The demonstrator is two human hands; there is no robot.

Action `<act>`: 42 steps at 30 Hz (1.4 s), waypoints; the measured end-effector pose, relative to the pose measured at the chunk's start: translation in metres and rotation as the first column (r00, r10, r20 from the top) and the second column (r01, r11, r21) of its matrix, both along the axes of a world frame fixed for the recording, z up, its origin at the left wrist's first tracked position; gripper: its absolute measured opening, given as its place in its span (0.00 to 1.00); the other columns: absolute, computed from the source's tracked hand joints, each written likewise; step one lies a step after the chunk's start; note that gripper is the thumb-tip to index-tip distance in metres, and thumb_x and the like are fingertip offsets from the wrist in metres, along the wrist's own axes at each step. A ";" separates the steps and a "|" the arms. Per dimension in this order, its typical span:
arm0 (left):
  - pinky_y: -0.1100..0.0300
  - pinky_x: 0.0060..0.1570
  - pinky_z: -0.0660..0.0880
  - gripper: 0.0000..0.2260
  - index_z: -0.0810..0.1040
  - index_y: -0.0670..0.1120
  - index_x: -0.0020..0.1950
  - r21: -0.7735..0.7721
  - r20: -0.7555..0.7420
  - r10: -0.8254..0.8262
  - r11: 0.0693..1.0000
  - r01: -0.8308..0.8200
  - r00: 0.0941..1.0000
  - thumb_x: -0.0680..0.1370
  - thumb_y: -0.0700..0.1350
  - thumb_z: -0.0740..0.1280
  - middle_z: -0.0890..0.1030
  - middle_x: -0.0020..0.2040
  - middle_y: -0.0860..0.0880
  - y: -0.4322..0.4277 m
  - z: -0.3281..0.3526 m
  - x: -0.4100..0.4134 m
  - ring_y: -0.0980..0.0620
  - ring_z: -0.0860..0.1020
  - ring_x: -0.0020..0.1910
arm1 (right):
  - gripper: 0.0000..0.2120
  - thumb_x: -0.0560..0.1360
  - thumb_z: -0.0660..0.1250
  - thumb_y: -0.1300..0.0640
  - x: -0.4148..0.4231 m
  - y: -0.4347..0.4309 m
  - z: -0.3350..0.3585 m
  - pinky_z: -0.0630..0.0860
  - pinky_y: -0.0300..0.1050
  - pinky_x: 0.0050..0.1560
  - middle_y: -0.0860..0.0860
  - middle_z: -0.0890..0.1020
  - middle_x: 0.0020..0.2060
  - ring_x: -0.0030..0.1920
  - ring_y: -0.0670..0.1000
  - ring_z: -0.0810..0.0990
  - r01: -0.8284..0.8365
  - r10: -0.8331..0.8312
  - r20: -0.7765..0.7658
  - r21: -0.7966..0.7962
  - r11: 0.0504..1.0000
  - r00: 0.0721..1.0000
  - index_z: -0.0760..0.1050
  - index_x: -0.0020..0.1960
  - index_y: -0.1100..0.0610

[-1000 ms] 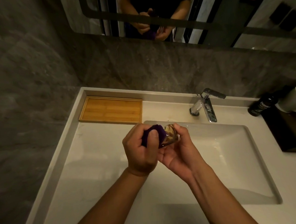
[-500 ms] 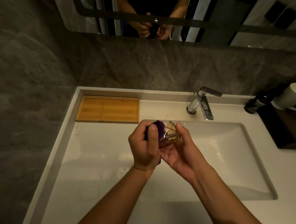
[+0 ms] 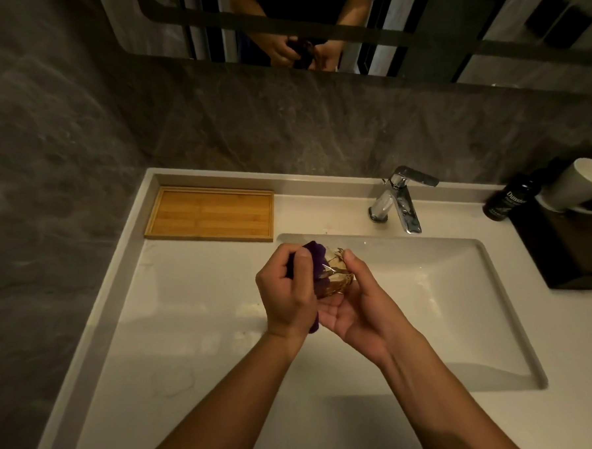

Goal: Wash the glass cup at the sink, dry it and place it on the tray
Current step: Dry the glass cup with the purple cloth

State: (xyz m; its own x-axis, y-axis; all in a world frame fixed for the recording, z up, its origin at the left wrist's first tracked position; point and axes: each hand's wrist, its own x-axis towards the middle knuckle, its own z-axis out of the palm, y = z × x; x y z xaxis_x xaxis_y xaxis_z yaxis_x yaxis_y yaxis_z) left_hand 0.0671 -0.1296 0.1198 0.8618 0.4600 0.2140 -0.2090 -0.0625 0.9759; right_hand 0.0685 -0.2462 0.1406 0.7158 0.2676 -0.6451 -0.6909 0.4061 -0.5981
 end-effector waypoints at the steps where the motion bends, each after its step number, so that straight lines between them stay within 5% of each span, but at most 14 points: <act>1: 0.67 0.34 0.73 0.14 0.80 0.44 0.42 -0.030 -0.002 -0.004 1.000 0.004 1.000 0.77 0.52 0.60 0.79 0.34 0.53 0.000 -0.002 -0.001 0.57 0.77 0.35 | 0.24 0.76 0.70 0.41 -0.001 -0.001 -0.001 0.79 0.56 0.66 0.64 0.86 0.58 0.57 0.60 0.86 -0.013 0.013 -0.017 0.007 1.000 1.000 0.86 0.58 0.61; 5: 0.56 0.31 0.74 0.16 0.79 0.44 0.37 -0.016 -0.056 -0.123 0.992 0.122 0.991 0.76 0.53 0.61 0.78 0.32 0.49 0.015 -0.004 0.006 0.51 0.76 0.33 | 0.27 0.76 0.70 0.41 0.000 -0.010 0.000 0.79 0.59 0.67 0.67 0.85 0.61 0.62 0.64 0.85 -0.082 0.084 0.025 -0.056 0.995 0.996 0.83 0.63 0.62; 10: 0.60 0.33 0.77 0.15 0.81 0.47 0.43 0.201 -0.087 -0.171 0.962 0.186 0.981 0.76 0.55 0.61 0.81 0.35 0.52 0.021 0.003 0.008 0.51 0.80 0.37 | 0.24 0.78 0.72 0.46 0.005 -0.006 0.005 0.81 0.61 0.66 0.67 0.87 0.57 0.60 0.64 0.87 -0.066 0.120 0.179 -0.280 0.958 0.976 0.83 0.61 0.66; 13: 0.64 0.34 0.76 0.11 0.81 0.50 0.43 0.173 -0.017 -0.098 0.980 0.100 0.995 0.76 0.54 0.61 0.80 0.35 0.58 0.018 0.002 0.003 0.54 0.80 0.37 | 0.20 0.78 0.72 0.50 0.001 -0.001 0.003 0.80 0.61 0.67 0.66 0.87 0.57 0.60 0.65 0.86 -0.033 0.059 0.143 -0.177 0.984 0.988 0.83 0.61 0.64; 16: 0.61 0.33 0.74 0.10 0.78 0.51 0.41 -0.062 0.055 0.017 0.998 -0.014 0.998 0.77 0.51 0.61 0.79 0.33 0.58 0.008 0.001 -0.005 0.58 0.76 0.34 | 0.24 0.75 0.71 0.46 -0.006 0.006 0.000 0.82 0.57 0.63 0.65 0.86 0.57 0.56 0.60 0.87 0.029 -0.032 0.024 0.106 0.994 0.999 0.82 0.64 0.63; 18: 0.61 0.32 0.72 0.11 0.77 0.48 0.39 -0.101 0.055 0.022 0.995 -0.016 0.998 0.77 0.51 0.60 0.78 0.32 0.55 0.005 0.001 -0.008 0.59 0.75 0.33 | 0.28 0.76 0.70 0.44 -0.008 0.005 -0.002 0.80 0.57 0.66 0.65 0.85 0.60 0.58 0.60 0.86 0.032 -0.032 0.000 0.150 0.988 0.999 0.80 0.67 0.63; 21: 0.56 0.31 0.72 0.15 0.76 0.45 0.37 -0.050 -0.018 -0.045 0.998 0.044 0.999 0.76 0.52 0.60 0.76 0.30 0.49 0.015 -0.003 -0.002 0.54 0.75 0.32 | 0.29 0.75 0.70 0.44 -0.003 -0.005 -0.002 0.80 0.56 0.66 0.65 0.86 0.60 0.59 0.60 0.87 -0.043 0.053 0.110 -0.087 0.995 0.993 0.81 0.65 0.65; 24: 0.66 0.32 0.73 0.12 0.79 0.49 0.41 0.148 -0.043 -0.083 0.985 0.088 0.996 0.76 0.54 0.61 0.79 0.34 0.54 0.019 -0.001 0.002 0.55 0.79 0.35 | 0.25 0.72 0.71 0.43 0.000 -0.009 0.005 0.83 0.53 0.63 0.62 0.89 0.54 0.56 0.58 0.89 -0.072 0.131 0.219 -0.261 0.963 0.967 0.85 0.58 0.64; 27: 0.66 0.33 0.75 0.12 0.80 0.48 0.45 0.171 -0.014 -0.041 0.984 0.043 0.999 0.77 0.53 0.61 0.80 0.37 0.56 0.016 0.002 0.001 0.54 0.80 0.39 | 0.21 0.71 0.73 0.46 0.000 -0.006 0.007 0.83 0.52 0.62 0.64 0.89 0.53 0.54 0.58 0.89 -0.049 0.096 0.210 -0.217 0.975 0.973 0.87 0.53 0.62; 33: 0.63 0.34 0.75 0.15 0.78 0.41 0.43 -0.107 0.056 0.043 0.994 -0.037 0.998 0.77 0.51 0.59 0.79 0.35 0.48 0.006 0.001 -0.005 0.56 0.78 0.35 | 0.31 0.74 0.71 0.45 -0.006 -0.002 -0.001 0.77 0.58 0.70 0.70 0.82 0.64 0.63 0.63 0.84 0.013 -0.012 -0.009 0.092 0.996 1.000 0.79 0.68 0.67; 38: 0.70 0.32 0.71 0.13 0.78 0.46 0.42 0.125 -0.006 -0.094 0.988 0.094 0.996 0.77 0.52 0.60 0.78 0.34 0.54 0.017 0.004 0.003 0.58 0.78 0.35 | 0.25 0.72 0.72 0.46 0.001 -0.015 0.006 0.81 0.57 0.65 0.65 0.88 0.56 0.59 0.63 0.87 -0.054 0.080 0.157 -0.163 0.985 0.984 0.83 0.61 0.64; 42: 0.72 0.34 0.74 0.10 0.79 0.50 0.47 0.216 -0.014 -0.077 0.973 0.078 0.997 0.77 0.53 0.62 0.80 0.38 0.59 0.017 0.006 0.007 0.59 0.81 0.41 | 0.22 0.71 0.74 0.47 0.001 -0.009 0.009 0.82 0.56 0.64 0.65 0.88 0.55 0.57 0.61 0.88 -0.046 0.071 0.165 -0.149 0.988 0.984 0.85 0.56 0.63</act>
State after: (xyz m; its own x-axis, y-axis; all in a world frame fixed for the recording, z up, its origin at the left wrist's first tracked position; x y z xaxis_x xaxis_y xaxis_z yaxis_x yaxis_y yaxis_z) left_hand 0.0744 -0.1125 0.1263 0.8945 0.3350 0.2960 -0.2161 -0.2557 0.9423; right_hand 0.0699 -0.2553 0.1494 0.8038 0.2252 -0.5507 -0.5945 0.2693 -0.7577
